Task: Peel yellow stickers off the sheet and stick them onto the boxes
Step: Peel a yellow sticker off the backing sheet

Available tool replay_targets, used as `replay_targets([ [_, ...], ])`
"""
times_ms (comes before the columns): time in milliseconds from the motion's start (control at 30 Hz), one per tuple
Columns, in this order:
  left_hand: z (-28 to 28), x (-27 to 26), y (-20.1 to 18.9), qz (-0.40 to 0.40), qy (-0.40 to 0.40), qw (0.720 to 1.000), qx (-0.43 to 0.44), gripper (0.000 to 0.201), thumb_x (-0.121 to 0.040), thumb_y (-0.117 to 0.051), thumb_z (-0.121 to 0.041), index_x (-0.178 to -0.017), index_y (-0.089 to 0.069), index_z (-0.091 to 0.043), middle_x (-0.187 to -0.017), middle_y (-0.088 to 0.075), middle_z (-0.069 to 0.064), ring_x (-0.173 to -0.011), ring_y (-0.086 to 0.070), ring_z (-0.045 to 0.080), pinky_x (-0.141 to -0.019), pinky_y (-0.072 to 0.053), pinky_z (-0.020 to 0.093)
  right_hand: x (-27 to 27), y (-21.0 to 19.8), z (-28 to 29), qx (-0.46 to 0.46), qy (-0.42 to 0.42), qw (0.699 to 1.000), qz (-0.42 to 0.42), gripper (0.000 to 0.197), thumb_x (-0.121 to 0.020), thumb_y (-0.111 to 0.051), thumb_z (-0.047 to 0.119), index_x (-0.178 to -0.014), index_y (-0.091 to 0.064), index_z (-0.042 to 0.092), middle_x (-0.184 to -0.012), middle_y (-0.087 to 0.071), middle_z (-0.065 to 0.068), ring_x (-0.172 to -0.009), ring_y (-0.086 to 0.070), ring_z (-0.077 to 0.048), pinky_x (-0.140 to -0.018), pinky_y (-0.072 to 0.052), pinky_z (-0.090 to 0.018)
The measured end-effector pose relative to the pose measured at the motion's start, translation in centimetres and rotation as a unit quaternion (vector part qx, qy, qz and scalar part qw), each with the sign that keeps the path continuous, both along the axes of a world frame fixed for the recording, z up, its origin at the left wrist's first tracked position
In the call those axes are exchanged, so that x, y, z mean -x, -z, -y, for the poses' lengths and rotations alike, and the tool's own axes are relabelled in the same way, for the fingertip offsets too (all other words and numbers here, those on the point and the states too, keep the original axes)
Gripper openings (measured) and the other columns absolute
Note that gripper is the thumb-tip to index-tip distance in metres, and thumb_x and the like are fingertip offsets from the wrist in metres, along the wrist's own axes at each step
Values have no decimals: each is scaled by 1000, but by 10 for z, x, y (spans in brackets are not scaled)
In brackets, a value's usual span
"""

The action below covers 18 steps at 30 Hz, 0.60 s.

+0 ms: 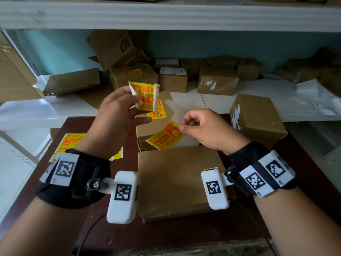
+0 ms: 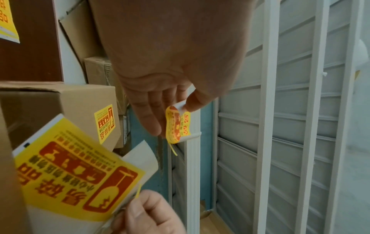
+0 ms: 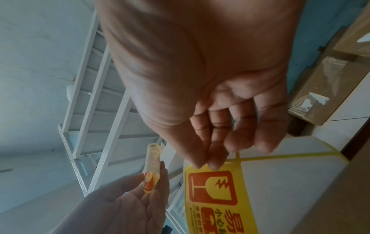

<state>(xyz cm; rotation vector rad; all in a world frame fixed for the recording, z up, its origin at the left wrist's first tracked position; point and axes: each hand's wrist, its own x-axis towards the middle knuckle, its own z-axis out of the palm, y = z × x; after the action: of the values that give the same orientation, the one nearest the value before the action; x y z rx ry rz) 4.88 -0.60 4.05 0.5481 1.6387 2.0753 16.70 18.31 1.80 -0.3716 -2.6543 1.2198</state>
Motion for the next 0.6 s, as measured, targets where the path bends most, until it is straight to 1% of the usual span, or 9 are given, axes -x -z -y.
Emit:
replay_targets([
  [100,2,4,1,15,1,1000,-7,20,-98,-43,-9,-106,-62,-12,-103,-71,12,-95,-72,30,-70,-58,35,-2,-1,-4,8,4,1000,4,6,-92,-70,24,-88,-72,19,-83,-68,-4,-67,-56,-8,-64,-48,-31],
  [167,3,5,2,14,1,1000,-2,23,-99,-45,-10,-115,-61,-10,-103,-71,11,-93,-73,28,-72,-59,36,-2,-1,-8,13,26,1000,-12,6,-91,-70,24,-87,-72,20,-83,-69,-5,-66,-56,-8,-65,-48,-31],
  [200,2,4,2,14,1,1000,1,24,-99,-45,-10,-117,-60,-9,-102,-72,10,-92,-73,27,-74,-60,37,-2,-1,-11,15,36,999,-18,6,-91,-70,24,-87,-73,21,-81,-69,-3,-66,-56,-7,-66,-48,-31],
  [267,1,2,2,13,12,1000,8,23,-100,-44,-10,-116,-60,-8,-102,-71,11,-93,-73,27,-77,-60,39,-2,1,-14,17,50,998,-24,7,-93,-68,25,-89,-74,23,-76,-67,5,-65,-57,-4,-68,-49,-29],
  [400,-2,-1,2,9,48,998,33,21,-100,-46,-9,-113,-62,-9,-109,-68,17,-101,-71,32,-79,-61,40,-3,2,-18,28,49,998,-23,15,-96,-64,28,-101,-78,28,-80,-71,11,-72,-60,-3,-73,-50,-29],
  [467,-2,-2,3,3,66,997,47,20,-100,-47,-10,-111,-64,-11,-109,-69,17,-102,-69,32,-80,-60,41,-4,2,-21,24,63,997,-32,13,-95,-66,30,-93,-78,31,-72,-70,19,-74,-62,-2,-73,-50,-28],
  [500,-1,-2,3,-1,73,996,53,20,-99,-48,-10,-111,-64,-11,-110,-70,18,-104,-69,33,-82,-59,43,-4,1,-22,14,72,997,-37,12,-93,-67,32,-88,-78,30,-69,-68,22,-73,-62,-3,-72,-51,-30],
  [533,-1,-2,4,-5,77,995,59,21,-100,-48,-11,-114,-64,-9,-113,-70,19,-106,-69,35,-84,-58,44,-4,1,-23,6,78,996,-43,14,-92,-69,35,-82,-77,29,-66,-67,22,-72,-62,-3,-71,-53,-34],
  [600,0,-2,5,-14,84,994,70,26,-100,-48,-12,-121,-63,-8,-117,-70,20,-109,-67,36,-86,-57,45,-4,1,-23,2,88,995,-49,24,-89,-71,42,-75,-74,23,-63,-65,15,-69,-61,-9,-72,-55,-40],
])
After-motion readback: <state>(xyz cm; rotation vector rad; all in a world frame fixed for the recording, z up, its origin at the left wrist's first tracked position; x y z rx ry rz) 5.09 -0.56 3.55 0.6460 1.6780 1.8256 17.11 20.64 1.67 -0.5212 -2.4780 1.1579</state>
